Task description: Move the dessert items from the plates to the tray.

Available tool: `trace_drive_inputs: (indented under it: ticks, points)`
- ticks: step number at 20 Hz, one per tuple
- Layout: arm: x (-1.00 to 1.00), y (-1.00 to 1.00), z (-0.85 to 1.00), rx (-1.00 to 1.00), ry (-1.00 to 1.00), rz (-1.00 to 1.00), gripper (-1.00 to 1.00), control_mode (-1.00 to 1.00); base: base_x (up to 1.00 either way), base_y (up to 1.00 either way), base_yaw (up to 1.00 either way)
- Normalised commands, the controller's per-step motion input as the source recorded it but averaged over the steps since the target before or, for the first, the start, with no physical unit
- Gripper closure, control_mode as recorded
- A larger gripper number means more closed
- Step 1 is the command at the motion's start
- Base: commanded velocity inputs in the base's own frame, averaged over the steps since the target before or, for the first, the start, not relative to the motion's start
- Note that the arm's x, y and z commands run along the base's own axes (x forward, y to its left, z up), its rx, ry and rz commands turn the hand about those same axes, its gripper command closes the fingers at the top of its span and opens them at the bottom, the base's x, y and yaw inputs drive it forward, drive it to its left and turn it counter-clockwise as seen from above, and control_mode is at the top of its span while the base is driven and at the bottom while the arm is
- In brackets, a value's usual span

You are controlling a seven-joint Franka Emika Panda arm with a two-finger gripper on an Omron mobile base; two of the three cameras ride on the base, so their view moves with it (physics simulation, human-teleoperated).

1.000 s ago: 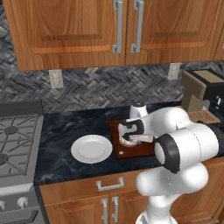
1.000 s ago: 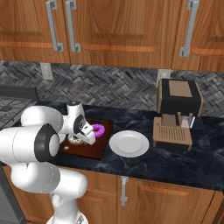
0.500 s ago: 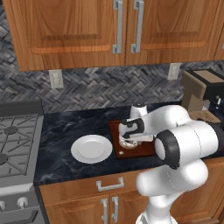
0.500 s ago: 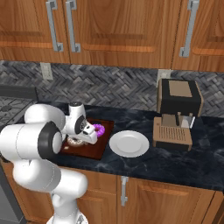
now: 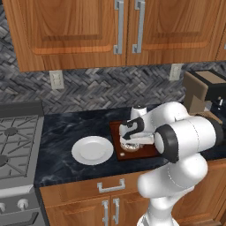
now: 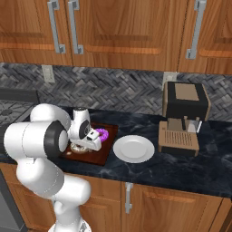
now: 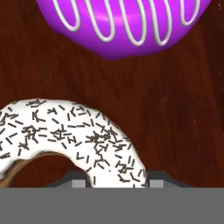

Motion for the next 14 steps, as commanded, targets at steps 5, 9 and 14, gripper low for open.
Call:
trace_drive_inputs:
  ticks: [5,9,14]
  points:
    - [0.00,0.00,-0.08,0.00,0.03,0.00,-1.00,-1.00,0.00,0.00,0.00]
    - [0.00,0.00,-0.01,0.00,0.01,0.00,-1.00,-1.00,0.00,0.00,0.00]
    - [-0.05,-0.07,0.06,0.00,0.00,0.00,-1.00,-1.00,0.00,0.00,0.00]
